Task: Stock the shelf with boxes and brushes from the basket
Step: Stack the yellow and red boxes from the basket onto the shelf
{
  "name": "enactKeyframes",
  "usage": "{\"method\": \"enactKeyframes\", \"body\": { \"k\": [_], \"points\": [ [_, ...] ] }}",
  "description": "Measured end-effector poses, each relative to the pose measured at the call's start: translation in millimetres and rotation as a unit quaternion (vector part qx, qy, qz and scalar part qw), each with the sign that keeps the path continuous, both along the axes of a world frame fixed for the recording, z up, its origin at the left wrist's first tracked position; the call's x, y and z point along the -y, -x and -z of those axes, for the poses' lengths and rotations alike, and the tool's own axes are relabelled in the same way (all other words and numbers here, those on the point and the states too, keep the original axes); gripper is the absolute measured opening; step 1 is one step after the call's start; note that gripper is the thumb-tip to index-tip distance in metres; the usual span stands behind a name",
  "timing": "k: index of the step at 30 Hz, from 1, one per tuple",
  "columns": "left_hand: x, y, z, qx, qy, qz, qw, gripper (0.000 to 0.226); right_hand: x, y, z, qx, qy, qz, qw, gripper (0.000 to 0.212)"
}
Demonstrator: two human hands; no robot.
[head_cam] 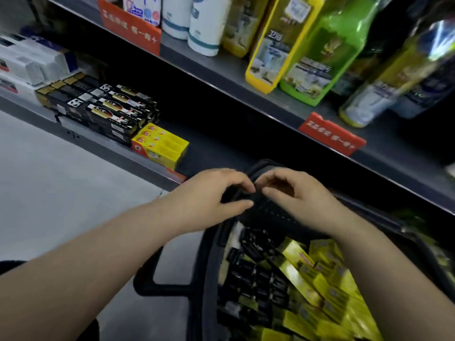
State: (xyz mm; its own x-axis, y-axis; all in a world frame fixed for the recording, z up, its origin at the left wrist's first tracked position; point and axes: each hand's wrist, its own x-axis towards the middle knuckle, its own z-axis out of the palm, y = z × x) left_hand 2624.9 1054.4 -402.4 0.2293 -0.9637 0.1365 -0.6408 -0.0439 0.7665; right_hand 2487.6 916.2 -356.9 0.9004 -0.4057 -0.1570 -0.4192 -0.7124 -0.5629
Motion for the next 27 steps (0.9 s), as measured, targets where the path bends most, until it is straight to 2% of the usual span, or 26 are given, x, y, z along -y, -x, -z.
{"method": "enactKeyframes", "body": {
  "k": [4,7,9,11,12,14,16,18,19,21,23,24,27],
  "points": [
    [8.5,33.4,-2.2,0.052,-0.080,0.097,0.991,0.033,22.7,79.8,37.0,-0.042,-0.043,0.104,0.993,0.012],
    [14.4,56.6,-3.4,0.063,-0.146,0.139,0.977,0.044,43.8,136.0,72.7,-0.135,-0.019,0.185,0.973,0.015],
    [16.2,72.4,-0.9,0.076,-0.178,0.170,0.966,0.049,53.8,165.9,91.4,-0.231,0.044,0.172,0.957,0.031],
    [17.0,87.6,2.4,0.074,-0.198,0.193,0.958,0.054,57.3,183.9,102.6,-0.285,0.110,0.117,0.945,0.050],
    [17.7,94.6,4.2,0.066,-0.208,0.200,0.955,0.055,57.3,188.6,105.3,-0.286,0.136,0.101,0.943,0.056],
    [20.7,106.7,8.1,0.053,-0.224,0.215,0.949,0.056,57.8,196.0,106.4,-0.216,0.168,0.113,0.955,0.056],
    [24.9,115.8,13.5,0.033,-0.236,0.219,0.946,0.054,62.6,206.2,102.5,-0.092,0.192,0.185,0.959,0.046],
    [30.2,121.9,19.9,0.005,-0.247,0.207,0.947,0.050,72.4,219.5,99.9,-0.027,0.228,0.264,0.937,0.043],
    [32.5,124.4,23.2,-0.006,-0.251,0.200,0.947,0.048,78.8,224.6,101.0,-0.037,0.227,0.289,0.929,0.047],
    [35.0,127.1,30.0,-0.023,-0.260,0.193,0.946,0.044,90.0,229.4,106.2,-0.114,0.174,0.309,0.928,0.059],
    [35.5,126.8,34.6,-0.026,-0.267,0.186,0.945,0.041,96.6,230.2,111.2,-0.174,0.134,0.310,0.925,0.059],
    [35.6,125.8,36.0,-0.025,-0.268,0.180,0.946,0.040,97.2,229.4,110.7,-0.187,0.147,0.306,0.922,0.055],
    [36.9,124.8,35.5,-0.044,-0.256,0.162,0.952,0.042,86.2,223.7,93.5,-0.118,0.179,0.304,0.928,0.047]
  ]
}}
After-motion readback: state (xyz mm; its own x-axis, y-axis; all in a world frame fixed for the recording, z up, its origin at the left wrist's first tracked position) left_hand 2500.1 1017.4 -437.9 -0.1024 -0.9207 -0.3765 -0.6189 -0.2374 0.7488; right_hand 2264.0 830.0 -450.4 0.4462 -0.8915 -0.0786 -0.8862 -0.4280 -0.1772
